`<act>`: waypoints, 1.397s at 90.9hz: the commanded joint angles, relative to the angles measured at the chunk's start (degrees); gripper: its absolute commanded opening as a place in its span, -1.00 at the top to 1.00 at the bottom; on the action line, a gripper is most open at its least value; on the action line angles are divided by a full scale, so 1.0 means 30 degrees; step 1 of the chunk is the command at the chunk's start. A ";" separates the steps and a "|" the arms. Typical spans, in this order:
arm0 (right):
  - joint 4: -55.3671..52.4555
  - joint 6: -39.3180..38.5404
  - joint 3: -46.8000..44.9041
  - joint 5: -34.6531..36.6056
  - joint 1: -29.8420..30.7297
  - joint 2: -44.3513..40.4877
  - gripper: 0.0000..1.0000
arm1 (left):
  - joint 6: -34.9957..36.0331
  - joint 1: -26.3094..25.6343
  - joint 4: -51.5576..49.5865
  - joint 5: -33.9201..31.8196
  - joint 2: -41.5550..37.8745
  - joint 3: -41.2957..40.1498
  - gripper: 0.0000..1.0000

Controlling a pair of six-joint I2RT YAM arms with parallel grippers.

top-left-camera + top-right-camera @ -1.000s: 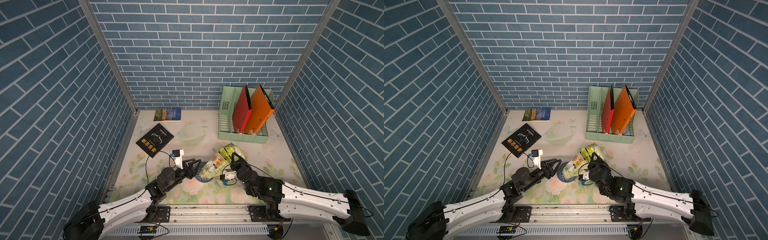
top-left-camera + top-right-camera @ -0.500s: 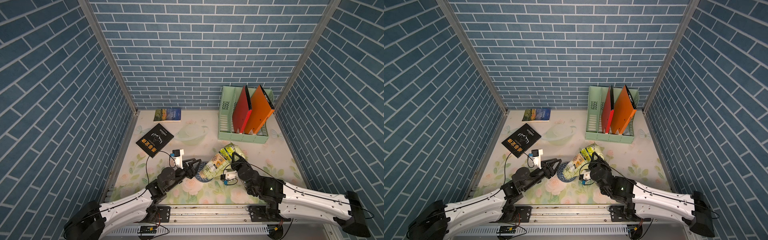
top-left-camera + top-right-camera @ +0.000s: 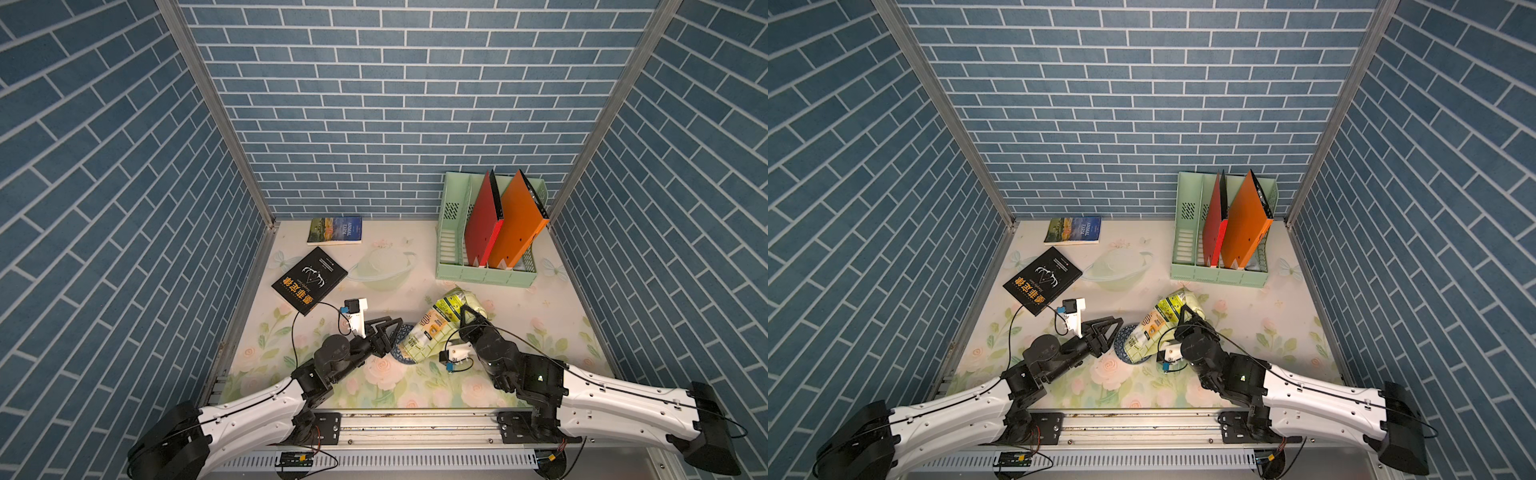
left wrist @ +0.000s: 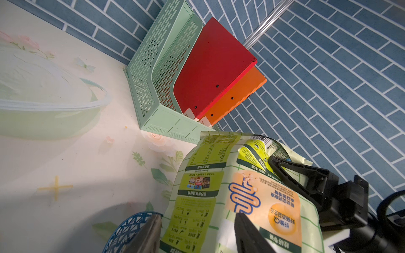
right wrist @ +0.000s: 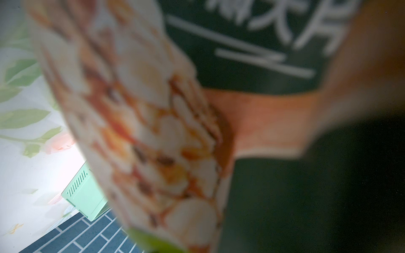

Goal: Pour the oats into the breakfast bowl
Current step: Pour the oats into the bowl.

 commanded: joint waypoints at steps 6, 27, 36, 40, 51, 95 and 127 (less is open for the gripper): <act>0.2302 0.0217 0.0458 0.1353 -0.0174 -0.0385 1.00 | -0.0158 -0.0065 0.0887 -0.0012 0.0004 -0.0283 -0.18; 0.4227 -0.0754 0.0196 0.0802 -0.0458 -0.0535 1.00 | -0.0511 -0.0065 0.0415 0.0324 -0.0050 -0.0203 -0.17; 0.4163 -0.0949 0.0390 0.1053 -0.0710 -0.0460 1.00 | -0.0544 -0.0065 -0.0037 0.0238 -0.0738 -0.0363 -0.18; 0.5293 -0.1341 0.0424 0.0889 -0.0663 -0.0548 1.00 | -0.0565 -0.0087 -0.0582 0.0133 -0.1099 -0.0430 -0.19; 0.4072 -0.1008 0.0225 0.1209 -0.0694 -0.0272 1.00 | -0.0283 -0.0080 -0.2210 -0.0052 -0.2184 -0.0732 -0.26; 0.3371 -0.0770 0.0588 0.1070 -0.0697 -0.0481 1.00 | 0.3417 -0.1698 -0.6960 -0.0871 -0.4640 -0.1127 -0.20; 0.2958 -0.0625 0.0589 0.1030 -0.0657 -0.0302 1.00 | 0.7428 -0.3863 -0.4274 -0.4272 -0.1648 -0.0715 -0.02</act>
